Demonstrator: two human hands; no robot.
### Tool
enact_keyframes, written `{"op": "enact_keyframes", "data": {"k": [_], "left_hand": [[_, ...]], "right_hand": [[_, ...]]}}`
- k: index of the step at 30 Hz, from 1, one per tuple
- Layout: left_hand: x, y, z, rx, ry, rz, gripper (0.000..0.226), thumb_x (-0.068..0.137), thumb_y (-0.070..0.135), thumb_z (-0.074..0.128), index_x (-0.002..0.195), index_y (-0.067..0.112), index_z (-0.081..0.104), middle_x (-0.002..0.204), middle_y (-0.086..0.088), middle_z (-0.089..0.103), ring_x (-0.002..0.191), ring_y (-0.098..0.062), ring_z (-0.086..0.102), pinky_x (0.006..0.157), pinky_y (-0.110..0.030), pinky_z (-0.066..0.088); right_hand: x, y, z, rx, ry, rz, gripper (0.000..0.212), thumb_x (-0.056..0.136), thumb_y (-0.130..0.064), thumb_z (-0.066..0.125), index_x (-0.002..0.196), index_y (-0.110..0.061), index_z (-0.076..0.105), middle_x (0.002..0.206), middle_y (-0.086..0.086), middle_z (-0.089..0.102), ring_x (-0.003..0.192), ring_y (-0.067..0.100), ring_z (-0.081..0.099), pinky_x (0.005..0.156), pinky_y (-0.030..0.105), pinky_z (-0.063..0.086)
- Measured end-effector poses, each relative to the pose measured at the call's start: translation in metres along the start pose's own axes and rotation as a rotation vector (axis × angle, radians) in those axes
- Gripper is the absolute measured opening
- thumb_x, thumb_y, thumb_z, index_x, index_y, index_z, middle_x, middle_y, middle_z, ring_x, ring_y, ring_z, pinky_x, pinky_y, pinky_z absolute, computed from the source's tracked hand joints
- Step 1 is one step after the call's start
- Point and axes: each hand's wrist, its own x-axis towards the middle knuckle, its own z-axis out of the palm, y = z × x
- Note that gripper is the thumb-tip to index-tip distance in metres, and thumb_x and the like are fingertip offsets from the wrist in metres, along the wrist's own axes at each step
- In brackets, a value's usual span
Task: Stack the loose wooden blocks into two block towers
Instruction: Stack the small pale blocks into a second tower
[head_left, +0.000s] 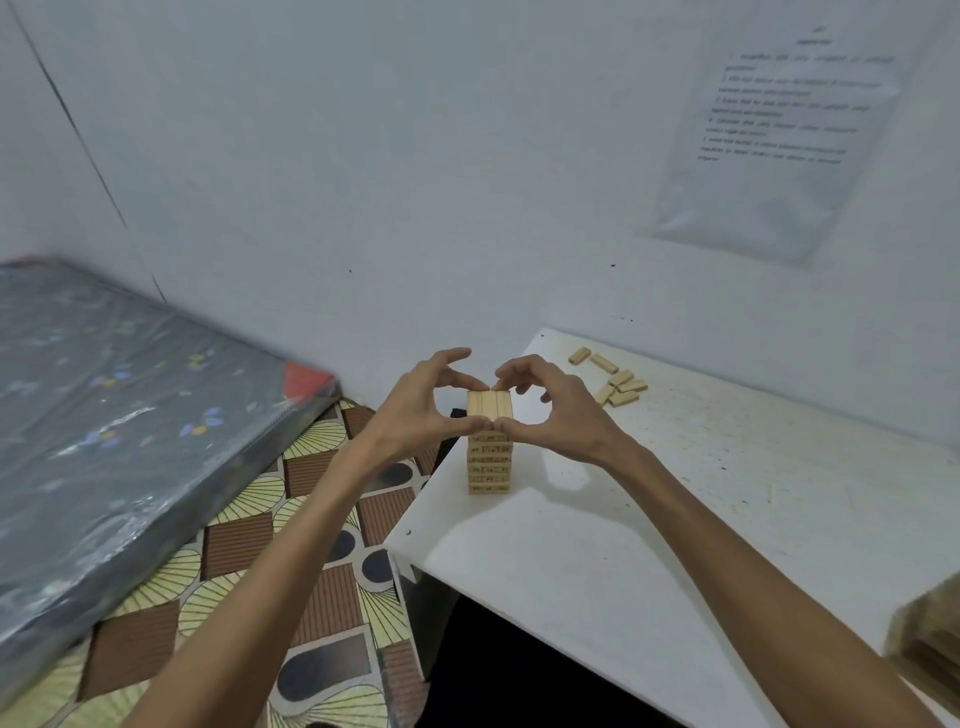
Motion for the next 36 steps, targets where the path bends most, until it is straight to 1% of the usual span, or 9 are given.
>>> {"op": "enact_keyframes", "data": {"k": [4,13,18,22,24,30,31,33,36], "left_hand": [[0.002,-0.004,0.003,0.017,-0.011,-0.011,0.093,0.075,0.045,0.088,0.152,0.028,0.04,0.115,0.034,0.069,0.134,-0.003,0.05,0.11,-0.032,0.031],[0.002,-0.007,0.004,0.022,-0.019,-0.019,0.09,0.075,0.045,0.089,0.151,0.029,0.041,0.116,0.035,0.068,0.133,-0.004,0.051,0.109,-0.032,0.034],[0.001,-0.004,0.005,0.021,-0.024,-0.022,0.09,0.074,0.045,0.089,0.15,0.029,0.043,0.115,0.037,0.067,0.128,-0.003,0.053,0.109,-0.034,0.039],[-0.001,-0.002,0.004,0.01,-0.052,-0.012,0.095,0.068,0.061,0.081,0.15,0.03,0.042,0.116,0.037,0.067,0.123,0.0,0.054,0.11,-0.036,0.041],[-0.002,-0.001,0.003,0.007,-0.054,-0.009,0.096,0.067,0.063,0.078,0.15,0.03,0.042,0.116,0.036,0.067,0.121,0.0,0.055,0.111,-0.037,0.042],[-0.002,0.0,0.002,0.008,-0.057,-0.003,0.09,0.077,0.045,0.087,0.151,0.025,0.042,0.117,0.028,0.07,0.115,0.0,0.057,0.111,-0.04,0.044],[-0.002,0.0,0.002,0.007,-0.061,0.001,0.09,0.077,0.046,0.086,0.151,0.024,0.041,0.118,0.028,0.07,0.115,0.001,0.057,0.111,-0.039,0.044],[-0.004,0.001,0.002,0.007,-0.064,0.007,0.09,0.079,0.055,0.08,0.153,0.025,0.039,0.121,0.03,0.068,0.119,0.002,0.056,0.111,-0.036,0.043],[-0.009,0.002,0.0,-0.066,-0.051,-0.022,0.079,0.089,0.063,0.058,0.155,0.026,0.037,0.127,0.029,0.066,0.125,0.001,0.056,0.111,-0.035,0.041]], "right_hand": [[-0.001,0.003,0.001,-0.001,-0.006,0.014,0.056,0.082,-0.031,0.086,0.129,-0.035,0.055,0.116,-0.02,0.069,0.113,0.006,0.057,0.085,0.016,0.039],[-0.001,0.005,0.003,-0.012,-0.004,0.012,0.056,0.083,-0.033,0.085,0.131,-0.035,0.055,0.119,-0.02,0.068,0.112,0.005,0.058,0.083,0.014,0.04],[-0.003,0.005,0.003,0.005,-0.008,0.022,0.055,0.084,-0.034,0.084,0.131,-0.035,0.055,0.121,-0.02,0.068,0.112,0.006,0.06,0.085,0.024,0.046],[-0.004,0.004,0.002,0.018,-0.012,0.026,0.055,0.085,-0.034,0.084,0.131,-0.035,0.055,0.121,-0.019,0.068,0.112,0.007,0.06,0.084,0.028,0.051],[-0.004,0.005,0.003,0.018,-0.01,0.023,0.054,0.085,-0.034,0.083,0.132,-0.034,0.055,0.121,-0.019,0.068,0.112,0.007,0.061,0.084,0.029,0.052],[-0.004,0.005,0.003,0.02,-0.023,0.019,0.055,0.086,-0.034,0.083,0.133,-0.032,0.055,0.122,-0.018,0.067,0.112,0.007,0.061,0.084,0.026,0.05],[-0.004,0.005,0.002,0.017,-0.026,0.019,0.056,0.086,-0.034,0.083,0.134,-0.032,0.055,0.122,-0.019,0.067,0.113,0.007,0.061,0.085,0.027,0.051],[-0.005,0.004,0.002,0.008,-0.033,0.016,0.056,0.087,-0.036,0.081,0.136,-0.033,0.053,0.123,-0.02,0.067,0.115,0.006,0.06,0.086,0.028,0.051],[-0.006,0.003,0.0,0.012,-0.022,0.02,0.049,0.092,-0.042,0.07,0.137,-0.034,0.051,0.127,-0.022,0.065,0.118,0.004,0.059,0.089,0.03,0.05]]}}
